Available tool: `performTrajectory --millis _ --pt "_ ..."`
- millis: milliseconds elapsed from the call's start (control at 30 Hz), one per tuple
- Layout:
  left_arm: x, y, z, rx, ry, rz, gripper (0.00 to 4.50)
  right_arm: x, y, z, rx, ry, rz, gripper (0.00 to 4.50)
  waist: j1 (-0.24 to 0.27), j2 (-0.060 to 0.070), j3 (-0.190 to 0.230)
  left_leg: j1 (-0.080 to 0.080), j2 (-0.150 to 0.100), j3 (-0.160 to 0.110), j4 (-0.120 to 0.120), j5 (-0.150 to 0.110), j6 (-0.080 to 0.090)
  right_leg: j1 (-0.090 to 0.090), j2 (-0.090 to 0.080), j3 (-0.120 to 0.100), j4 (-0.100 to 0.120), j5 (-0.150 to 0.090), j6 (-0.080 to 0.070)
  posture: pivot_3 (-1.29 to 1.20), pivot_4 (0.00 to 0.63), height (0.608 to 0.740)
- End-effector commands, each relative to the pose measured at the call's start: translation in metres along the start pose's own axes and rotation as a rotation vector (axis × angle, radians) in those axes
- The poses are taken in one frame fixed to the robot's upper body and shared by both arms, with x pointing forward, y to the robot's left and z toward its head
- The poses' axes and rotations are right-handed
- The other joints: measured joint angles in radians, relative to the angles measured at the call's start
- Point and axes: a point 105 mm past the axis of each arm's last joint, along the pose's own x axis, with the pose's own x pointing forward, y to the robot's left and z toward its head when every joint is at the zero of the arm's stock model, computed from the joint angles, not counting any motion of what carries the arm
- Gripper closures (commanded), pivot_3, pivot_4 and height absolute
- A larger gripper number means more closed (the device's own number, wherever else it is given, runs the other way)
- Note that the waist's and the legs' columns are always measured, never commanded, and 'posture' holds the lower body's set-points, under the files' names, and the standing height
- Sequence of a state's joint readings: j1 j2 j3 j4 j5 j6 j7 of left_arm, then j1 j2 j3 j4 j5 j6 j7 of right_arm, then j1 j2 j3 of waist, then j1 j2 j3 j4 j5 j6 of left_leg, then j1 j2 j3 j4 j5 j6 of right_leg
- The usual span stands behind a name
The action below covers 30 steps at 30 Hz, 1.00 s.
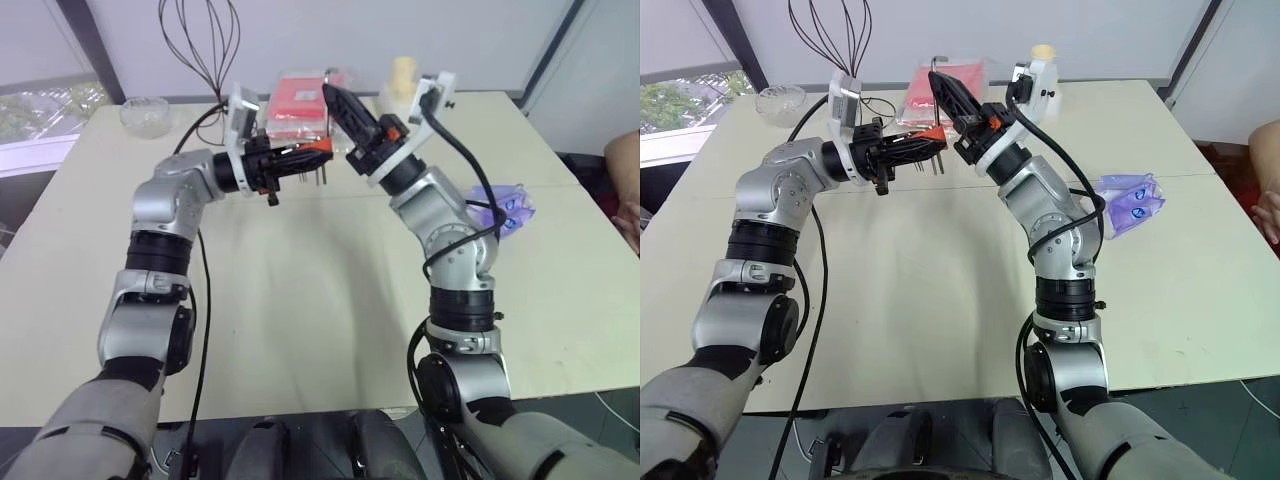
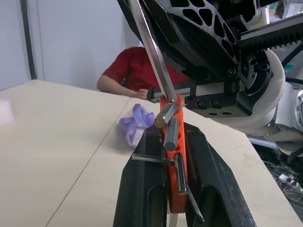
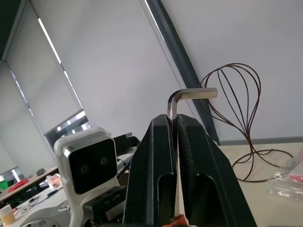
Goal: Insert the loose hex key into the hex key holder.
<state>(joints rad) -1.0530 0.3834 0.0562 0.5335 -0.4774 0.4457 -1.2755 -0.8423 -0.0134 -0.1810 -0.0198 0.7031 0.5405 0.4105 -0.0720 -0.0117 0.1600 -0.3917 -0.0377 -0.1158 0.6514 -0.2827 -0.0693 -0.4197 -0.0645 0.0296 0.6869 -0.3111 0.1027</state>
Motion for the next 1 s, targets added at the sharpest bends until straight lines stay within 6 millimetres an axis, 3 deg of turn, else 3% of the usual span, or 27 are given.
performTrajectory --millis 33,567,1000 --pt "-0.002 -0.004 0.027 0.046 -0.088 -0.01 4.5 -0.002 0.001 0.002 -0.015 -0.007 0.016 4.48 0.0 0.0 0.0 0.0 0.0 0.0 0.0 0.0 0.0 0.0 0.0 0.0 0.0 0.0 0.0 0.0 0.15 0.74" --pt "0.0 -0.005 0.014 0.083 -0.014 -0.023 4.5 -0.01 0.014 -0.022 -0.004 0.1 0.112 4.48 0.0 0.0 0.0 0.0 0.0 0.0 0.0 0.0 0.0 0.0 0.0 0.0 0.0 0.0 0.0 0.0 0.15 0.74" --pt "-0.003 0.004 0.023 0.056 -0.071 0.026 4.5 -0.014 0.015 -0.024 0.011 0.095 0.112 4.48 0.001 0.0 0.0 0.0 0.0 0.0 0.0 0.0 0.0 0.0 0.0 0.0 0.0 0.0 0.0 0.0 0.15 0.74"
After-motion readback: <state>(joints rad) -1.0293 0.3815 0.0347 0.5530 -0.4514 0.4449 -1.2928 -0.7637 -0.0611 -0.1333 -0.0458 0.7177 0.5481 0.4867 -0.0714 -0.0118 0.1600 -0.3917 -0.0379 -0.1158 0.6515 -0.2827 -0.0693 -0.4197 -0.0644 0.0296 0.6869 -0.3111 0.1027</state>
